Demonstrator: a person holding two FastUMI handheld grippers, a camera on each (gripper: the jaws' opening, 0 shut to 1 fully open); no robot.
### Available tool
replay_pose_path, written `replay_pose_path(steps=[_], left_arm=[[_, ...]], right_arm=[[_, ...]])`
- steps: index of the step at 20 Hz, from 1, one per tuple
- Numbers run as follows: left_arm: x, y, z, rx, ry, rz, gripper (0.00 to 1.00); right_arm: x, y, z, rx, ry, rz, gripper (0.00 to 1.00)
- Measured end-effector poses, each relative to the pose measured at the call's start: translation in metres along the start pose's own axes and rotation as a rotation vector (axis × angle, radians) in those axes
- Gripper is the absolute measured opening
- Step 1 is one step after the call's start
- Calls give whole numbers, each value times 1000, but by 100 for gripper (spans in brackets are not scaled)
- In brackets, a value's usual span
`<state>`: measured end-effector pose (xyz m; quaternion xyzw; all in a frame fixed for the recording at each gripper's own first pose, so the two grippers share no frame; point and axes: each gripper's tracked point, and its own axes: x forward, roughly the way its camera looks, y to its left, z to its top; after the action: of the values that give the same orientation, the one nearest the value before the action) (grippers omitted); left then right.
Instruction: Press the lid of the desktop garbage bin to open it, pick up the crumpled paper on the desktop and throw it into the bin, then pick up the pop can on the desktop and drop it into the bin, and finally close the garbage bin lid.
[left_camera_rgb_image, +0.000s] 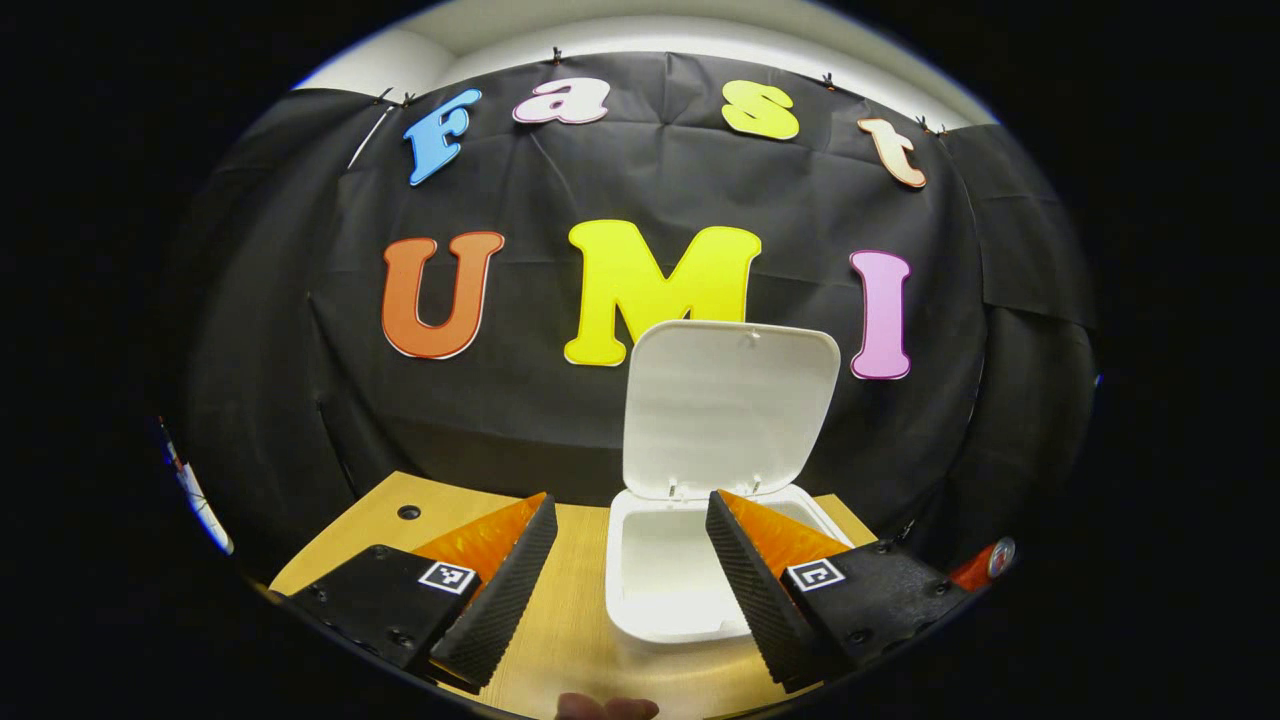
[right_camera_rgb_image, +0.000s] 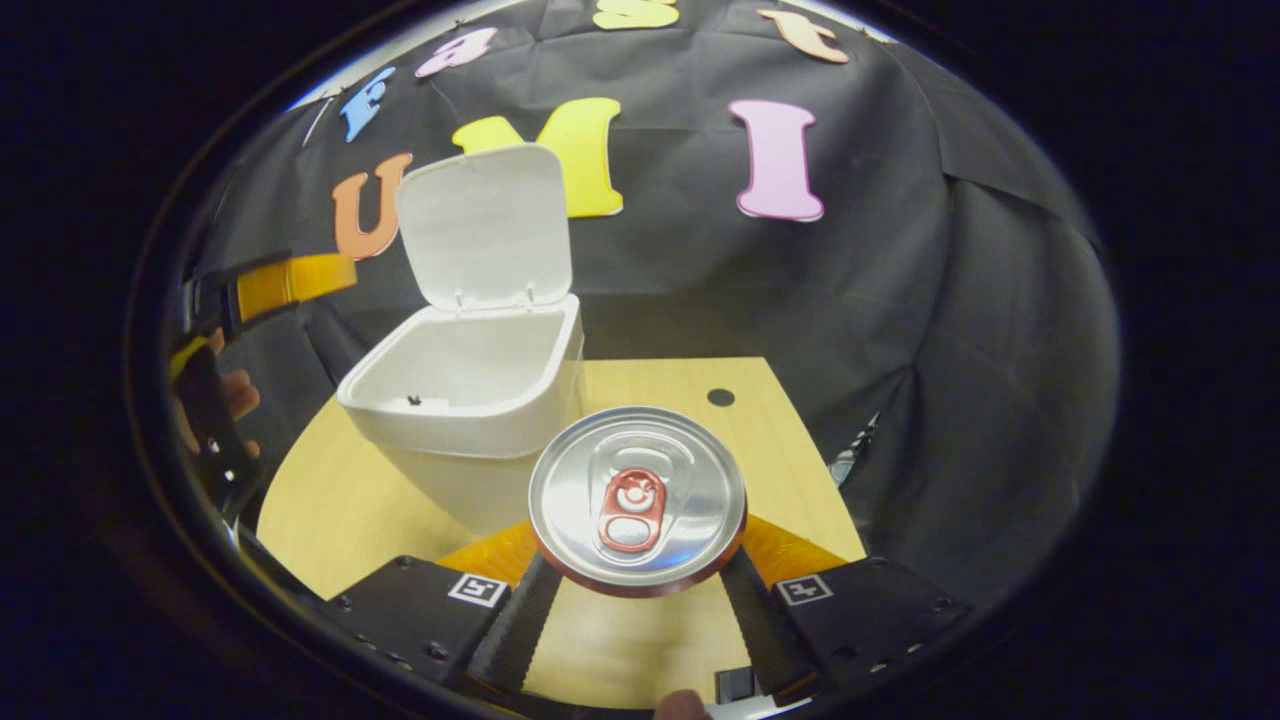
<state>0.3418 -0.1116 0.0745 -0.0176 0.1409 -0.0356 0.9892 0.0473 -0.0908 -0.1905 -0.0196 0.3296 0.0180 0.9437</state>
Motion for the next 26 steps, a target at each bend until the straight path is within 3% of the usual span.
replay_pose_path(steps=[5, 12, 19, 26], left_arm=[[-32, 41, -9, -7, 1, 83, 97], [-78, 89, -22, -33, 8, 210, 97], [-112, 119, -12, -18, -28, 299, 96], [-123, 132, -16, -32, -18, 362, 97]], right_arm=[[-6, 22, 60, -52, -71, 43, 82], [8, 85, 119, -132, -133, 163, 82], [41, 131, 126, -192, -102, 239, 82], [60, 146, 128, -209, -72, 253, 82]])
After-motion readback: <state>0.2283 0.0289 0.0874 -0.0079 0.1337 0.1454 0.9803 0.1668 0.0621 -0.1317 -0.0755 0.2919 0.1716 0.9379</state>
